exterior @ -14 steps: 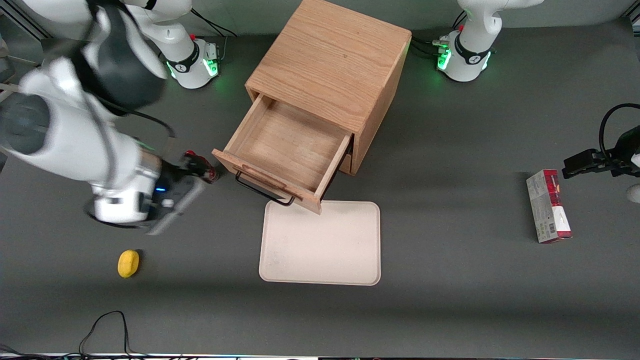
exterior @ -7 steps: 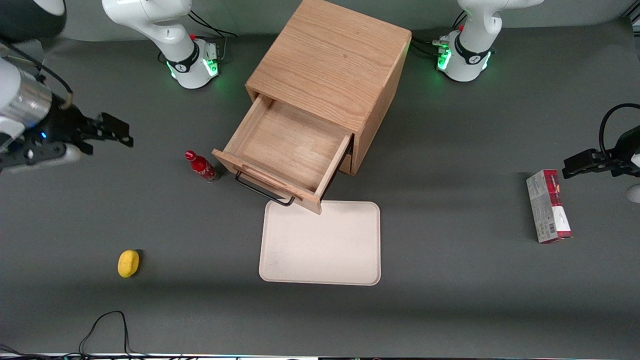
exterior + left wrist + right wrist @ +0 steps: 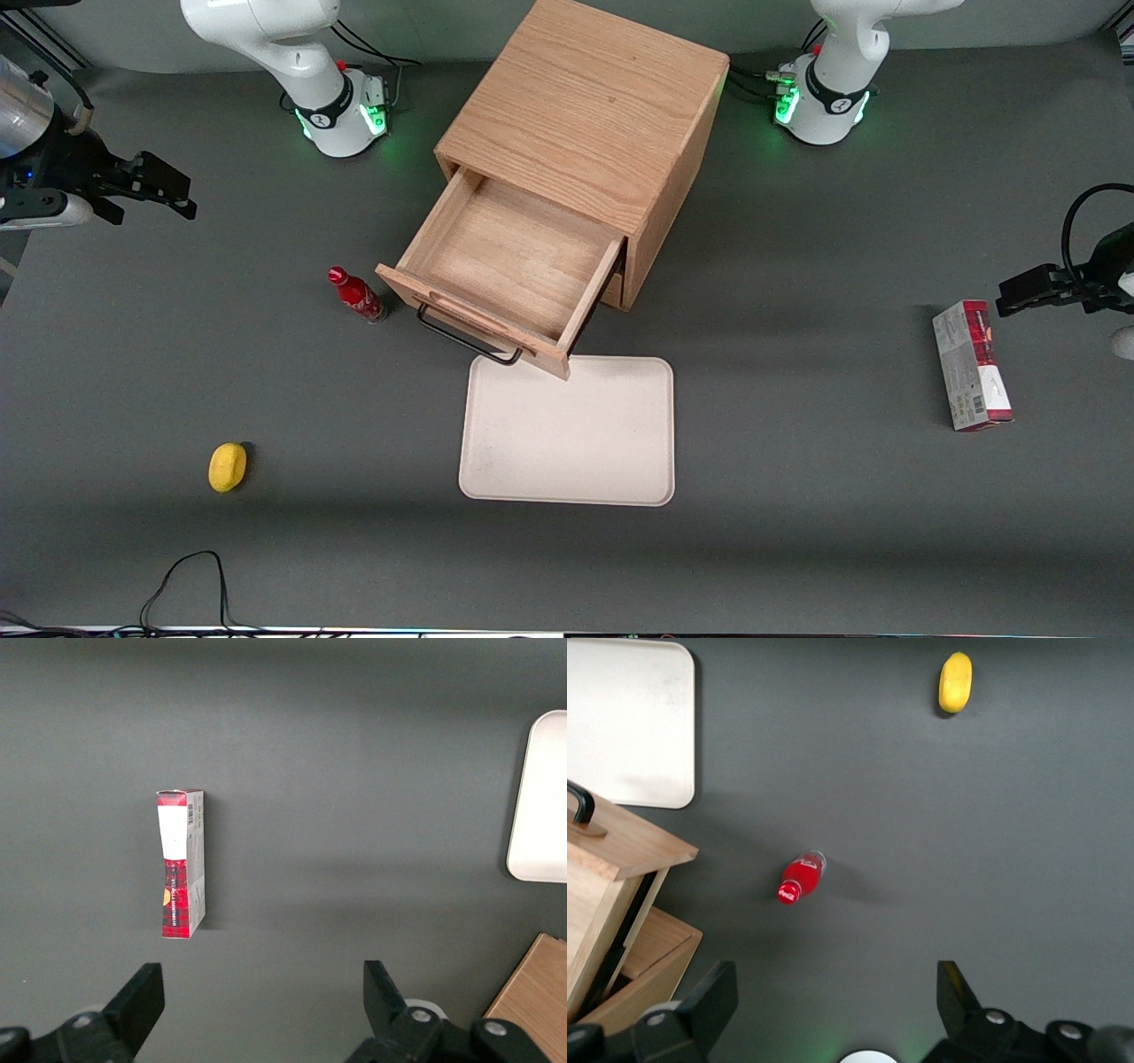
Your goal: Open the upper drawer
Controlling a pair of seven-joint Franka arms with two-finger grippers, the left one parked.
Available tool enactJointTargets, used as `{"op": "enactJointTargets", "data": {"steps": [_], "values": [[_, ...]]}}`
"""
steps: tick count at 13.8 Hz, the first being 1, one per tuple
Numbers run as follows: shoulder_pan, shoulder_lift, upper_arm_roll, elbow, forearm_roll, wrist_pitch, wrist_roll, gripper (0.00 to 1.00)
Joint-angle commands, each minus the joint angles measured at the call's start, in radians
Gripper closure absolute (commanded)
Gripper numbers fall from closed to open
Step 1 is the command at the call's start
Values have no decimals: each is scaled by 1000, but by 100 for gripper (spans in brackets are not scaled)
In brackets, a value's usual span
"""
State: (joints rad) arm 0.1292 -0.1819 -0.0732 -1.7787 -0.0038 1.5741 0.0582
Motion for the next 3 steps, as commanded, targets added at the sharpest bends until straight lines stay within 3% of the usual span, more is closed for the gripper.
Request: {"op": "enactJointTargets", "data": {"steps": [1, 3], "values": [[0, 42, 7, 48, -21, 7, 115, 0], [0, 45, 1, 50, -10, 7, 118, 0]]}}
